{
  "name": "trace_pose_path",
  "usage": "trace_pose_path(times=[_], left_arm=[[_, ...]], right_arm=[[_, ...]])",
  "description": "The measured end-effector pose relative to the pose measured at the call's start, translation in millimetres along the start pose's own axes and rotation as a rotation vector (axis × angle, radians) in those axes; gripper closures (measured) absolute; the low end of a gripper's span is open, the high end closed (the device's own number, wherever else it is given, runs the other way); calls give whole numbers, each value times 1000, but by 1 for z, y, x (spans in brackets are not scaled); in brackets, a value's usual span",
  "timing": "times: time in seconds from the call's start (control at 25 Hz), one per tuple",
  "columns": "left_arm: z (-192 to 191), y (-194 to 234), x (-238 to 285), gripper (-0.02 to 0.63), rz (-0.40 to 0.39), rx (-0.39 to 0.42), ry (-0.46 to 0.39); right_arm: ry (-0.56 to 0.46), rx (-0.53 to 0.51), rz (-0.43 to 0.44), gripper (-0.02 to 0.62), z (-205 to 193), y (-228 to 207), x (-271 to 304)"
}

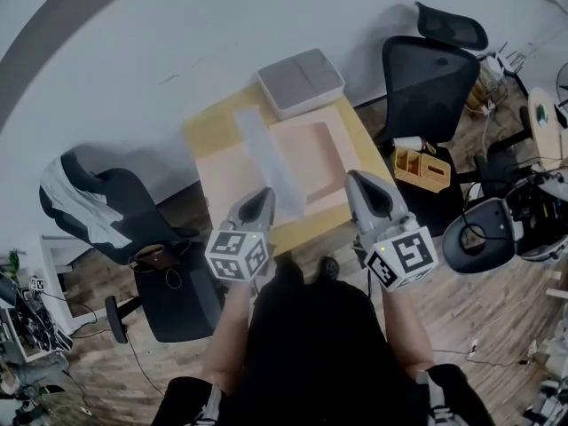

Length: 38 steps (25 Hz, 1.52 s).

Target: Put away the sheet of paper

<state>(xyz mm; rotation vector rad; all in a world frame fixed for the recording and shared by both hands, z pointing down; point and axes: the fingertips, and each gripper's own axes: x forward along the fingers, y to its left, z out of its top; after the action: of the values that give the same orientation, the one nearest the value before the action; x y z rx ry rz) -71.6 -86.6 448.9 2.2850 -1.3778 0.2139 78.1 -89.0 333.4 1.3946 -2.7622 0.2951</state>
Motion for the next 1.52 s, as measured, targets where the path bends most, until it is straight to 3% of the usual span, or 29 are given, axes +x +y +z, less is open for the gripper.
trace_pose_path(times=[0.32, 0.84, 1.52], left_arm=[[-31, 34, 16, 598, -48, -34, 79], [-93, 89, 39, 598, -61, -101, 246], [-136, 152, 33, 598, 44, -48, 410]], right_arm=[[29, -1, -39, 595, -9, 7, 29], [70, 14, -97, 595, -28, 11, 57], [106, 26, -125, 595, -40, 17, 79]])
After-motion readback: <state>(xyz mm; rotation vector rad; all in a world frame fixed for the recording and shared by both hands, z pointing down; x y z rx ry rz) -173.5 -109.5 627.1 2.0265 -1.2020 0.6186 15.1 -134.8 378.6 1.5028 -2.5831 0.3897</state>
